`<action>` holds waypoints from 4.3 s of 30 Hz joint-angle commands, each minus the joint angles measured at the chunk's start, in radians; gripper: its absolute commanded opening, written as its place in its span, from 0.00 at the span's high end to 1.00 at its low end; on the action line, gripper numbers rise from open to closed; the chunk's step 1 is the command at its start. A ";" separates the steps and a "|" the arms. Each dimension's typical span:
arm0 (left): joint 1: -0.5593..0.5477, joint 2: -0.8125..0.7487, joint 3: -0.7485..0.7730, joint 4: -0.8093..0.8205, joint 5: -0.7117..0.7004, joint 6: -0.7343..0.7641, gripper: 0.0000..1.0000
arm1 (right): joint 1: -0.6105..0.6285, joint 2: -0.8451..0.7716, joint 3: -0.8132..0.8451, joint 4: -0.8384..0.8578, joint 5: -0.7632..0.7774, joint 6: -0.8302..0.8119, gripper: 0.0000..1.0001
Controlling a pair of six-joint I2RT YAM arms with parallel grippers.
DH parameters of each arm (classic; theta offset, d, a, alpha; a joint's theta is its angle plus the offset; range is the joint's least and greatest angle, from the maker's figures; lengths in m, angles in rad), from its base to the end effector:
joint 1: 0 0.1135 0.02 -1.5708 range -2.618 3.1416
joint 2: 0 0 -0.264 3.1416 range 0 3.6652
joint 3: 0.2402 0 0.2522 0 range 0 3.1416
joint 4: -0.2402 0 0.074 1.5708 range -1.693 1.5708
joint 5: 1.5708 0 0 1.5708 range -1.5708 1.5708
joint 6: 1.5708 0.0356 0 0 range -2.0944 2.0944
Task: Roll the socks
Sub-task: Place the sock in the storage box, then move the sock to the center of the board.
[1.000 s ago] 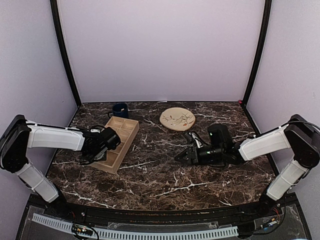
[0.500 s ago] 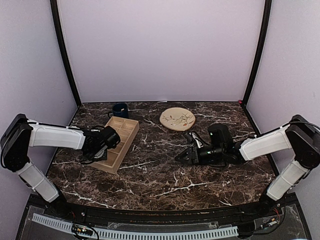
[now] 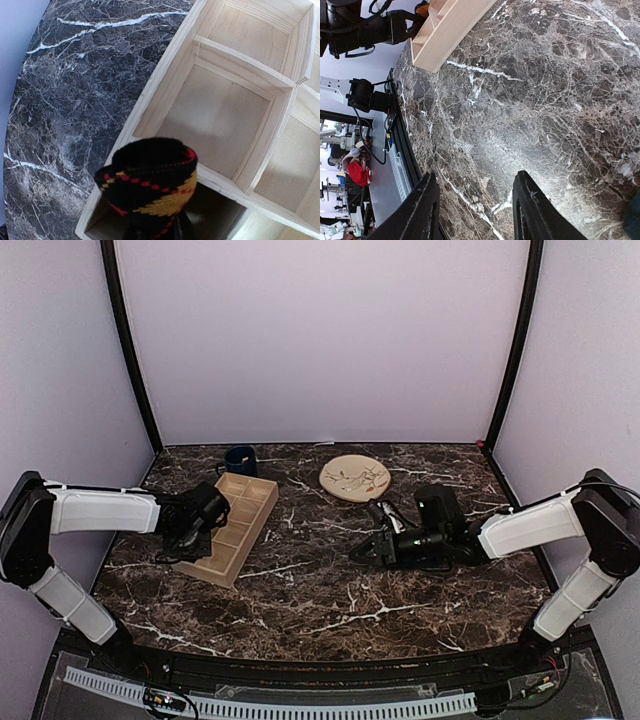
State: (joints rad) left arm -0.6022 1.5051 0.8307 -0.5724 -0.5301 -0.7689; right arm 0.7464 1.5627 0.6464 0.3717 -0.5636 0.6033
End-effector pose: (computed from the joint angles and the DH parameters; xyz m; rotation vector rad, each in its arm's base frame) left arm 0.2284 -0.1352 0.1716 -0.3248 2.5301 0.2718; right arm 0.2100 0.2201 0.1657 -0.5429 2.2855 1.3402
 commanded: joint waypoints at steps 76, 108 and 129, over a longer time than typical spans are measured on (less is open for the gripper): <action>0.121 -0.290 0.120 -0.011 0.297 0.133 0.46 | 0.008 0.042 0.110 -0.064 0.077 -0.065 0.54; -0.238 0.039 0.103 0.574 0.416 0.417 0.53 | 0.019 0.142 0.175 -0.384 0.534 0.058 0.59; -0.255 -0.141 -0.046 0.646 0.297 0.428 0.53 | 0.160 0.490 0.633 0.006 0.417 0.290 0.56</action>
State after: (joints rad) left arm -0.8513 1.4170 0.8181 0.0383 -0.1925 -0.3527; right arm 0.9005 2.0544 1.2144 0.2306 -0.1463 0.8738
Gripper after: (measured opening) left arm 0.471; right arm 0.430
